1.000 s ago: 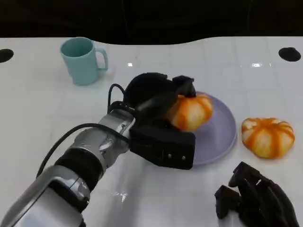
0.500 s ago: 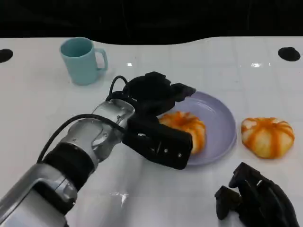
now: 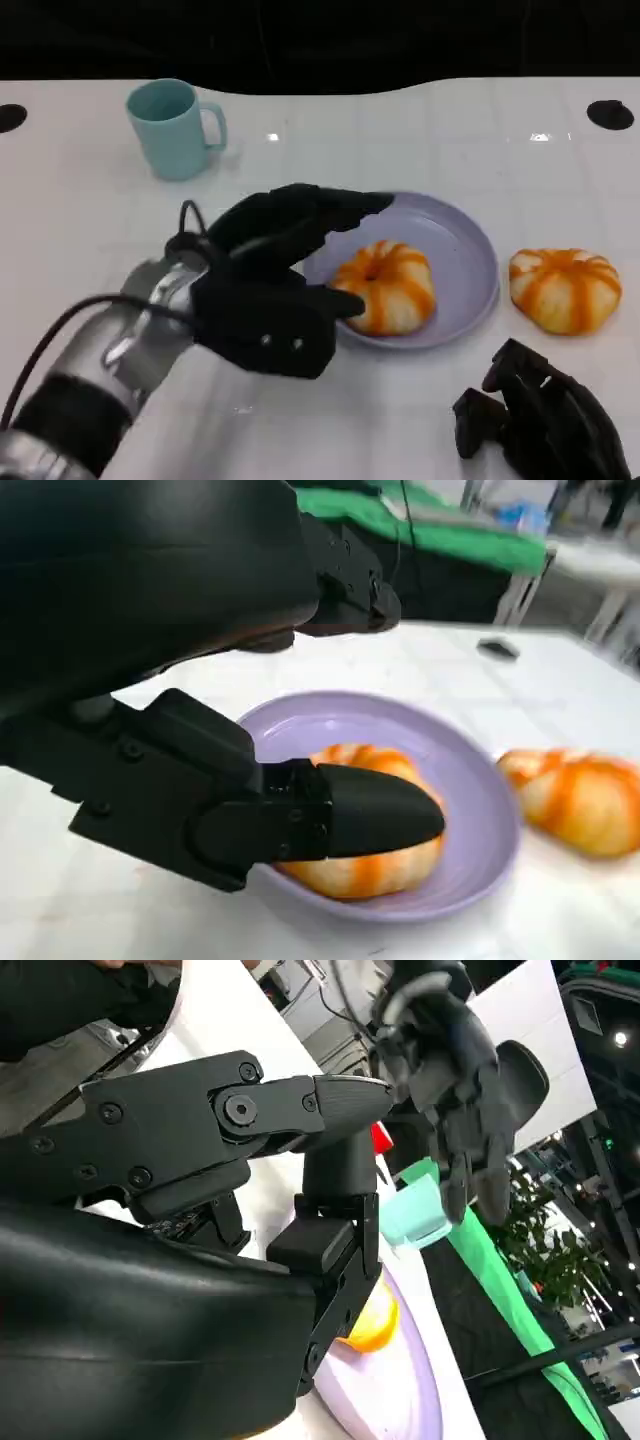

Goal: Grasp the bread from the table and place it into the plate.

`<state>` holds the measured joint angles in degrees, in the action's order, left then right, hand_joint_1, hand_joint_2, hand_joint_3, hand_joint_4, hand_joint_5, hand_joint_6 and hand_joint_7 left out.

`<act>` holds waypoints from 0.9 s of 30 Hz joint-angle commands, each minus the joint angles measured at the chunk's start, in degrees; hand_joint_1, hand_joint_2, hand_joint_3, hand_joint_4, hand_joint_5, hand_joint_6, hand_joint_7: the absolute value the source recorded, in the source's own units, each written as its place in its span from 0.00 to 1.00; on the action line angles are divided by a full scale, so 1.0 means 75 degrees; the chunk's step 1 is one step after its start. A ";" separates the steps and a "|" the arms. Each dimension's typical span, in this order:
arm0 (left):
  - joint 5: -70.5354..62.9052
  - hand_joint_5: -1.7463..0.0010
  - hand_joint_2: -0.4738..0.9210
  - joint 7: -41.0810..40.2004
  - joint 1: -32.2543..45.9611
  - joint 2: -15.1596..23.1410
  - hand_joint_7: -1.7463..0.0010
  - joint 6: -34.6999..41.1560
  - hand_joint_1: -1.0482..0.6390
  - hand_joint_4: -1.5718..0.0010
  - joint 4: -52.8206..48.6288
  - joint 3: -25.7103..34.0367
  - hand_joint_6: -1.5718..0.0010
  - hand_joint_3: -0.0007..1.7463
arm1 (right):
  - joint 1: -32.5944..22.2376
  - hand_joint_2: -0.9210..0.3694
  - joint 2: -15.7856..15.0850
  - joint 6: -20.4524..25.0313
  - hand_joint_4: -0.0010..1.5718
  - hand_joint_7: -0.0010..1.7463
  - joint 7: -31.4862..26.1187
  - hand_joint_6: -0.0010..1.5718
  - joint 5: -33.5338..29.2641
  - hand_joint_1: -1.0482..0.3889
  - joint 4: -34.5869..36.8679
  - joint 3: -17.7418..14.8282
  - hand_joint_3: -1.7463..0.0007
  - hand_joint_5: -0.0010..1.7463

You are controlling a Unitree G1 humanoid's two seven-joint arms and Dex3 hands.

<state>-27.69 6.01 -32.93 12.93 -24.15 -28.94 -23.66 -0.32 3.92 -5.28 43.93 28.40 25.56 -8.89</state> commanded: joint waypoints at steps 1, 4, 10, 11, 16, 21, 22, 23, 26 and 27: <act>0.2036 0.26 1.00 0.0029 0.1188 -0.0640 0.67 -0.0789 0.31 0.72 0.0230 0.0945 0.65 0.17 | -0.0008 0.00 -0.0129 -0.0046 0.50 0.81 -0.0049 0.45 -0.0018 0.33 0.0104 -0.0106 0.86 0.97; 0.3589 0.08 1.00 0.0864 0.1869 -0.1000 0.35 -0.0969 0.30 0.70 0.0526 0.1303 0.71 0.18 | -0.0020 0.00 -0.0137 -0.0055 0.50 0.81 -0.0059 0.45 -0.0047 0.33 0.0082 -0.0099 0.86 0.97; 0.5993 0.00 1.00 0.2270 0.3305 -0.1428 0.15 0.0165 0.22 0.65 0.1982 0.1667 0.69 0.21 | -0.0059 0.00 -0.0155 0.0017 0.49 0.81 -0.0088 0.44 -0.0043 0.34 0.0002 -0.0099 0.86 0.96; 0.6255 0.00 1.00 0.2429 0.3521 -0.1461 0.14 0.0376 0.22 0.64 0.2209 0.1703 0.68 0.21 | -0.0065 0.00 -0.0152 0.0055 0.50 0.81 -0.0092 0.44 -0.0025 0.34 -0.0015 -0.0102 0.86 0.96; 0.7503 0.00 1.00 0.3195 0.4503 -0.1522 0.06 0.1497 0.23 0.54 0.3154 0.1870 0.67 0.22 | -0.0081 0.00 -0.0134 0.0097 0.50 0.81 -0.0075 0.44 0.0003 0.34 -0.0085 -0.0097 0.86 0.97; 0.8077 0.00 1.00 0.3640 0.5165 -0.1502 0.00 0.2388 0.23 0.49 0.3560 0.2022 0.65 0.21 | -0.0078 0.00 -0.0144 0.0134 0.50 0.81 -0.0062 0.44 0.0025 0.34 -0.0107 -0.0098 0.86 0.97; 0.8157 0.00 1.00 0.3685 0.5258 -0.1517 0.00 0.2550 0.24 0.49 0.3590 0.2054 0.64 0.20 | -0.0081 0.00 -0.0152 0.0128 0.50 0.81 -0.0060 0.44 0.0019 0.34 -0.0114 -0.0098 0.86 0.97; 0.8212 0.00 1.00 0.3738 0.5308 -0.1553 0.00 0.2653 0.24 0.49 0.3585 0.2092 0.64 0.20 | -0.0082 0.00 -0.0163 0.0137 0.50 0.81 -0.0049 0.44 0.0023 0.34 -0.0117 -0.0102 0.86 0.97; 0.8216 0.00 1.00 0.3819 0.5361 -0.1634 0.00 0.2792 0.25 0.48 0.3588 0.2191 0.64 0.19 | -0.0068 0.00 -0.0179 0.0170 0.50 0.81 -0.0034 0.44 0.0038 0.33 -0.0100 -0.0122 0.86 0.96; 0.8197 0.00 1.00 0.3840 0.5362 -0.1651 0.00 0.2809 0.25 0.47 0.3585 0.2232 0.64 0.18 | -0.0051 0.00 -0.0177 0.0173 0.50 0.81 -0.0020 0.44 0.0058 0.33 -0.0067 -0.0141 0.87 0.97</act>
<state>33.55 33.73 7.03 0.61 -3.55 -2.83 -7.98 -0.58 3.64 -4.34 43.70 28.21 25.20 -9.13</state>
